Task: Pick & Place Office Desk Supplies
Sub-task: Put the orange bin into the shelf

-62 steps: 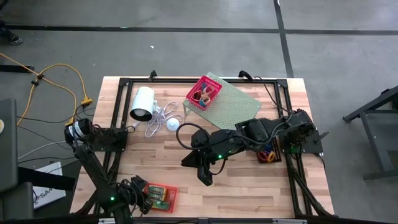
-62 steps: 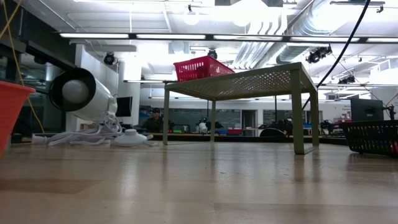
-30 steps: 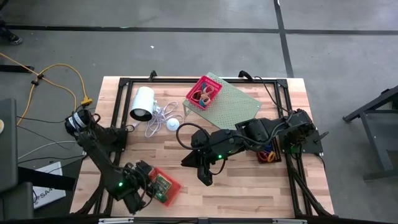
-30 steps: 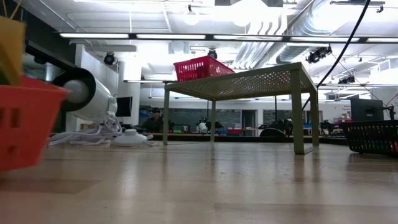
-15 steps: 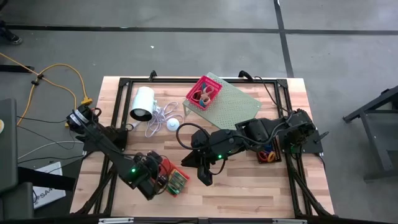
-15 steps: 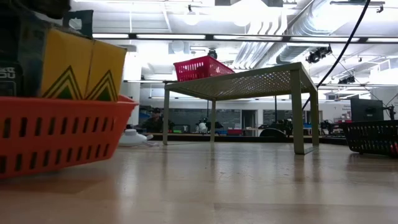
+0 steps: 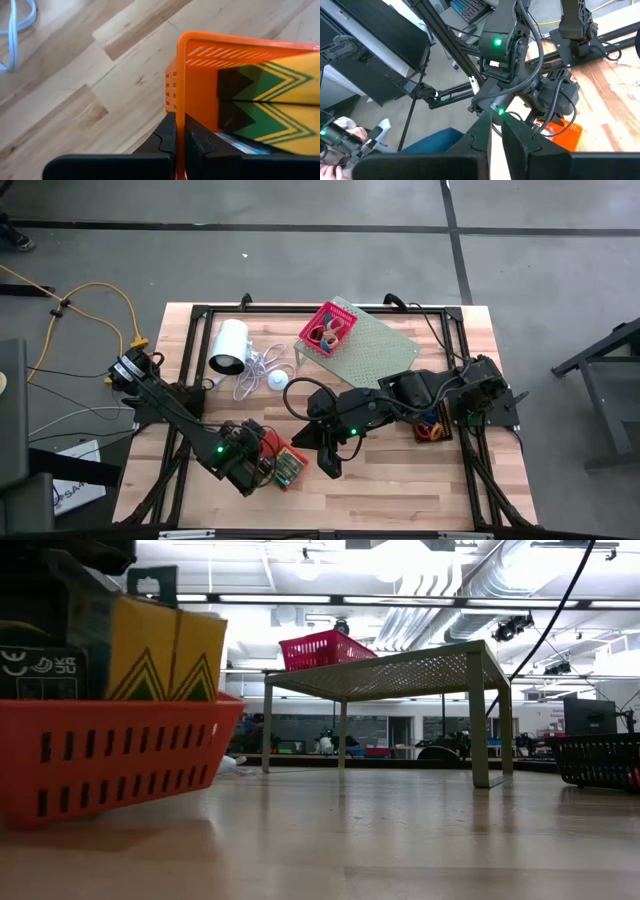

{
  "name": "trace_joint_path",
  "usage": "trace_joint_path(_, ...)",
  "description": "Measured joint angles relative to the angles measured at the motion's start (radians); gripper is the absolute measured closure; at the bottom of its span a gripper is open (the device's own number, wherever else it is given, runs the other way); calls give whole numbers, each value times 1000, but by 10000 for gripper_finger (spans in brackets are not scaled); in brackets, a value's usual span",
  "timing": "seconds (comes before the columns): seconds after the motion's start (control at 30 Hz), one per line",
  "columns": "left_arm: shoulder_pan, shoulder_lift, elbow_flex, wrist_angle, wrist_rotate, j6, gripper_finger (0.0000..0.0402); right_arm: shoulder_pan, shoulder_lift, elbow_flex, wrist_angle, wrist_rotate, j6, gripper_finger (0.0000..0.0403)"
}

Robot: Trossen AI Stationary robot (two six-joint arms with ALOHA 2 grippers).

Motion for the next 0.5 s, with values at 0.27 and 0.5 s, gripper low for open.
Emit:
trace_joint_path(0.27,16,0,-44,111,-33,20,400,0,0,0,0,0,0,373)
trace_joint_path(0.5,65,-36,-45,126,19,96,400,0,0,0,0,0,0,373)
